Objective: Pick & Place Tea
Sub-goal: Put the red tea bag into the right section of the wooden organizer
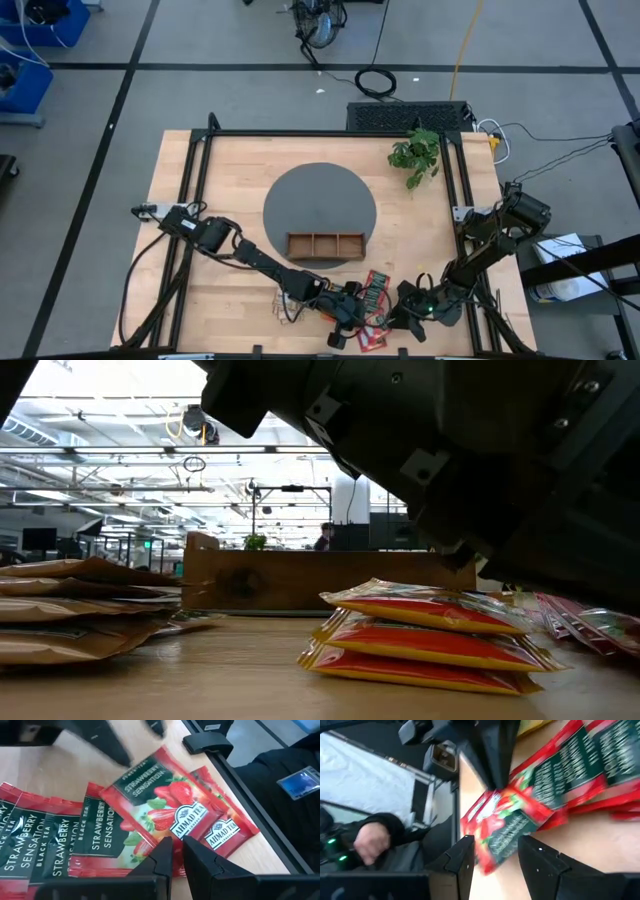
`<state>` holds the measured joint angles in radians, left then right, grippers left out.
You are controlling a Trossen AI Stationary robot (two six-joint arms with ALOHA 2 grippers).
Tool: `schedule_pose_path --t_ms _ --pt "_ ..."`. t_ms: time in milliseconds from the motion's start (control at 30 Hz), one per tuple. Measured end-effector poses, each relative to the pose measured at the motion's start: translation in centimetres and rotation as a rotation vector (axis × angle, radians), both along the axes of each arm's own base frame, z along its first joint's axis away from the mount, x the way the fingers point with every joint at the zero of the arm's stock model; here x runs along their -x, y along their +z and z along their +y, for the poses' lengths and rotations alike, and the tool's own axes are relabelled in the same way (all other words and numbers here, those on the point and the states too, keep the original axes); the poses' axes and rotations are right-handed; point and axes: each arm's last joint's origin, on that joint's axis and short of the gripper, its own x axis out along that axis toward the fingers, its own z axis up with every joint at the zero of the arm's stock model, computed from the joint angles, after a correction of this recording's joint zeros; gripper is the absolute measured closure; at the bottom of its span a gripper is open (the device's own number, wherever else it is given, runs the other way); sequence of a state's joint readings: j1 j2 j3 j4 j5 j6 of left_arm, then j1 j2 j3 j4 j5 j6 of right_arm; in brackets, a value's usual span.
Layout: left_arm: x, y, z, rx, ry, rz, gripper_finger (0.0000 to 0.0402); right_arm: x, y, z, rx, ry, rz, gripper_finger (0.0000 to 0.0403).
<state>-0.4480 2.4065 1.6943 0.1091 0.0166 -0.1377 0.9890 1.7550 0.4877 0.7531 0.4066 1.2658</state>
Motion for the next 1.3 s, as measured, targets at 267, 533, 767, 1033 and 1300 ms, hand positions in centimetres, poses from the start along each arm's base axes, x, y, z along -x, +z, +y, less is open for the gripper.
schedule_pose_path --t_ms 267,533,767,1033,1300 --pt "-0.1 0.1 0.0 -0.011 -0.001 -0.025 0.0355 0.2 -0.2 0.0 -0.045 0.025 0.069 0.0266" --pt "0.0 3.7 -2.9 -0.010 -0.071 -0.146 0.0358 0.2 -0.4 -0.1 0.014 0.035 0.051 0.0266" --pt "-0.6 3.1 -5.6 -0.032 -0.147 -0.052 0.0394 0.3 -0.5 -0.2 0.030 0.035 0.061 0.0266" --pt "-3.8 -0.5 -2.9 0.026 -0.060 0.021 0.0396 0.4 -0.6 -0.2 0.029 0.025 0.072 0.0266" --pt "-4.0 -1.7 -1.3 0.061 -0.012 0.084 0.0397 0.8 1.0 -0.5 -0.008 0.047 0.118 0.0266"
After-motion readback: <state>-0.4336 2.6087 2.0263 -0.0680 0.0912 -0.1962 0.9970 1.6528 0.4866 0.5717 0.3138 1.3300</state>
